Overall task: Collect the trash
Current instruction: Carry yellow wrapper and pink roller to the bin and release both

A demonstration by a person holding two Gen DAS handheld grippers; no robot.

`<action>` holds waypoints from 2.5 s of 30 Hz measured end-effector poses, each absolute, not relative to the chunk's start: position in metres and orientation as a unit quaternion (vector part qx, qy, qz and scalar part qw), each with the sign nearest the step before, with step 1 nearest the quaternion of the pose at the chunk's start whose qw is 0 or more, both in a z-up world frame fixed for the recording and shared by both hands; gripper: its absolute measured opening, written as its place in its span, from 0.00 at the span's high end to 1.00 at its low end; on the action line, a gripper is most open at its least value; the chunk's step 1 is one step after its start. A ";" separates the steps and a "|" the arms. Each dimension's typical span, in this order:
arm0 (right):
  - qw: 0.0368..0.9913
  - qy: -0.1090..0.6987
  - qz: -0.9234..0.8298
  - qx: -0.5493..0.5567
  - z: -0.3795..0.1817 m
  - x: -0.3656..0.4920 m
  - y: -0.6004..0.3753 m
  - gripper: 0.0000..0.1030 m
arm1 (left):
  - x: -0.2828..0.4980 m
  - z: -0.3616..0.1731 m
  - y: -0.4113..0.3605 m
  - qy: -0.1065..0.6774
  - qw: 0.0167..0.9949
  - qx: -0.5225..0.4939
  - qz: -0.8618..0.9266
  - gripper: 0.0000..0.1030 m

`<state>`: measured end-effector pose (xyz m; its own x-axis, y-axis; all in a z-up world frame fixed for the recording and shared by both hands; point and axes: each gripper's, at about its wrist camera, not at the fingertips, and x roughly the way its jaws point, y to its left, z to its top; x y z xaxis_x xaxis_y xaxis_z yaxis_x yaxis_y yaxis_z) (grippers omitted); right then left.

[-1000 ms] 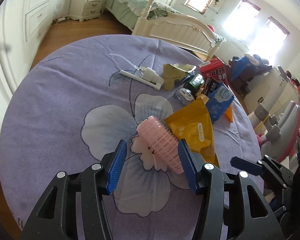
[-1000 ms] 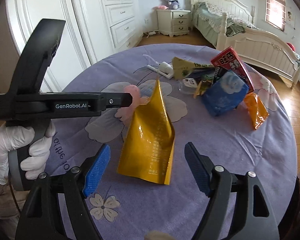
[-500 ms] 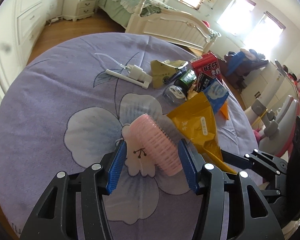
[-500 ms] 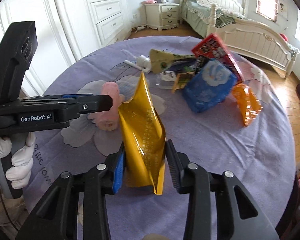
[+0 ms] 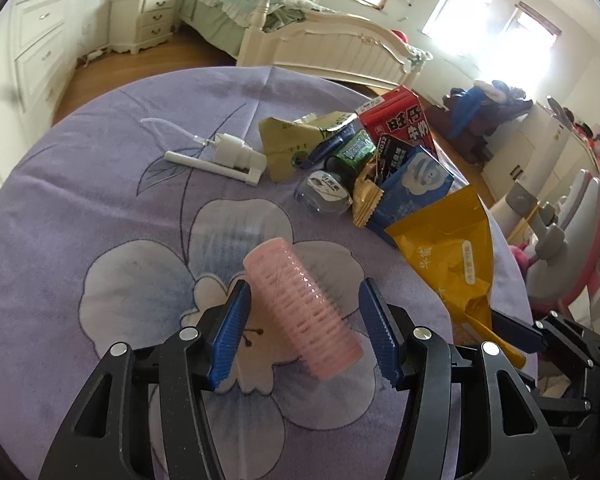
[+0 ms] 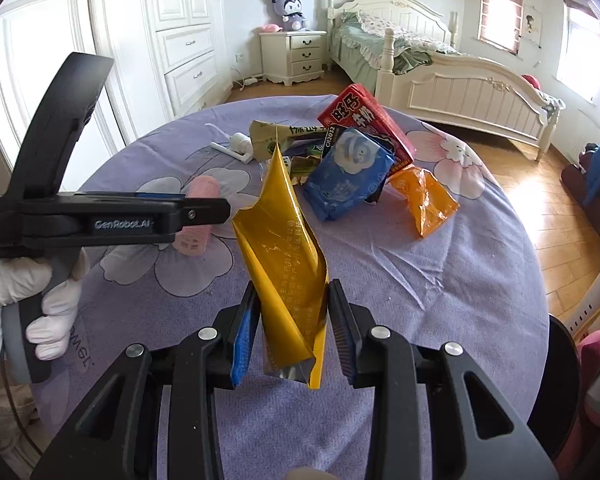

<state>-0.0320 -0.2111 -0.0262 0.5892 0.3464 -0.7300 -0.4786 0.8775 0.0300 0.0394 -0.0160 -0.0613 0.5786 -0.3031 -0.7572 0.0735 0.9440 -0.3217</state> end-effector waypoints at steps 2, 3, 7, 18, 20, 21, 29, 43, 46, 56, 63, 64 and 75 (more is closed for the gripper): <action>0.888 0.390 0.230 -0.077 -0.026 -0.033 -0.216 0.67 | 0.041 -0.063 -0.018 0.443 0.882 -0.121 -0.105 0.57; 0.889 0.390 0.229 -0.070 -0.027 -0.030 -0.214 0.67 | 0.042 -0.062 -0.016 0.442 0.882 -0.124 -0.106 0.63; 0.893 0.385 0.231 -0.032 -0.025 -0.031 -0.227 0.67 | 0.041 -0.061 -0.018 0.442 0.882 -0.117 -0.117 0.69; 0.925 0.323 0.181 0.085 -0.004 -0.045 -0.307 0.67 | 0.012 0.006 -0.098 0.356 0.911 -0.036 -0.207 0.71; 0.931 0.315 0.152 0.103 0.000 -0.048 -0.332 0.67 | 0.010 0.016 -0.120 0.343 0.909 -0.029 -0.235 0.71; 0.934 0.311 0.140 0.108 0.001 -0.051 -0.342 0.67 | 0.010 0.019 -0.129 0.340 0.908 -0.028 -0.245 0.71; 0.950 0.292 0.007 0.112 -0.005 -0.071 -0.411 0.67 | 0.016 0.020 -0.208 0.329 0.885 -0.030 -0.329 0.71; 0.934 0.319 -0.094 0.127 -0.053 -0.085 -0.487 0.66 | 0.038 -0.017 -0.327 0.358 0.826 -0.032 -0.433 0.71; 0.931 0.323 -0.102 0.134 -0.059 -0.087 -0.496 0.66 | 0.041 -0.026 -0.341 0.367 0.818 -0.031 -0.441 0.71; 0.922 0.337 -0.112 0.155 -0.074 -0.085 -0.513 0.66 | 0.055 -0.049 -0.373 0.394 0.805 -0.018 -0.444 0.71; 0.918 0.343 -0.118 0.162 -0.079 -0.086 -0.524 0.63 | 0.057 -0.054 -0.390 0.401 0.798 -0.006 -0.450 0.71; 0.916 0.347 -0.120 0.160 -0.080 -0.085 -0.525 0.58 | 0.058 -0.055 -0.393 0.404 0.798 0.000 -0.448 0.71; 0.917 0.354 -0.130 0.127 -0.072 -0.095 -0.515 0.40 | 0.045 -0.020 -0.361 0.352 0.819 -0.013 -0.453 0.35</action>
<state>-0.0953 -0.5148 -0.0724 0.7159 -0.1492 -0.6821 0.3294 0.9335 0.1416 0.0445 -0.3614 -0.0200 0.3415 -0.7518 -0.5640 0.7331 0.5886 -0.3407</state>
